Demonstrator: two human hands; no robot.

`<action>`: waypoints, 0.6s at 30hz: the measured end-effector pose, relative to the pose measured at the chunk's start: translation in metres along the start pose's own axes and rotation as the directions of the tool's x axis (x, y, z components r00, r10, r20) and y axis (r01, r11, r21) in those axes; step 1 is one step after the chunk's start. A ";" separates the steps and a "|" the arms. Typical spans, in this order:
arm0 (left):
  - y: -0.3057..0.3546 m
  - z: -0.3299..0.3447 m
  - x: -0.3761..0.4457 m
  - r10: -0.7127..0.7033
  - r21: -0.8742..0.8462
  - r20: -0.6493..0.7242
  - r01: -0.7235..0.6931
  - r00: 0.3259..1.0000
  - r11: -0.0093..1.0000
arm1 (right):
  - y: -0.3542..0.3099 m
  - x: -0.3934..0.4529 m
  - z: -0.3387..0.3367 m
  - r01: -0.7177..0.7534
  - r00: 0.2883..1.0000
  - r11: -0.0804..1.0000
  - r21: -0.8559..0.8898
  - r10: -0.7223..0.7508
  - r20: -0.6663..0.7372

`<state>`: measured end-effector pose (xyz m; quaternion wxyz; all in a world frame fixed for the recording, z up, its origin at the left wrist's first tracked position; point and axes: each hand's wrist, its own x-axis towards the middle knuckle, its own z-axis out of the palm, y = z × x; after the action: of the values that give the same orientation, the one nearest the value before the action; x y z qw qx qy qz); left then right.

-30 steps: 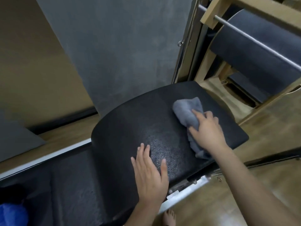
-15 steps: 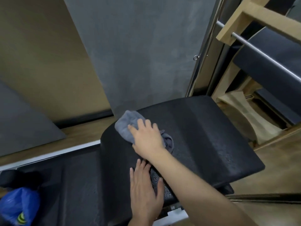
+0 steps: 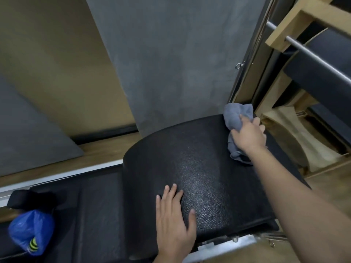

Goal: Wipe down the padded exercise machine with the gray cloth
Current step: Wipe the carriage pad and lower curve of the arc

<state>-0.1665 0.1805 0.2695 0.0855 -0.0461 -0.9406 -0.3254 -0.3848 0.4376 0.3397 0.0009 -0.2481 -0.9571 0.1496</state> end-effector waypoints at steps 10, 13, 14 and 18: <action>0.000 0.002 0.001 -0.033 0.056 0.021 0.032 0.999 0.998 | -0.052 -0.159 0.013 0.544 0.837 0.816 -0.193 -0.542 0.066; 0.003 -0.005 -0.001 -0.066 -0.041 0.033 0.068 0.997 0.997 | -0.048 -0.204 0.022 0.648 0.761 0.740 -0.179 -0.638 0.117; 0.006 -0.007 -0.002 -0.084 -0.098 0.031 0.087 0.996 0.991 | -0.045 -0.213 0.023 0.660 0.751 0.730 -0.178 -0.648 0.129; 0.021 -0.023 0.002 -0.346 -0.417 0.079 0.346 0.935 0.840 | -0.042 -0.220 0.019 0.621 0.782 0.776 -0.109 -0.606 0.144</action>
<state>-0.1623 0.1825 0.3006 0.0128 0.1067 -0.8399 -0.5320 -0.2134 0.2928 0.3494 -0.0175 0.0861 -0.9929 0.0806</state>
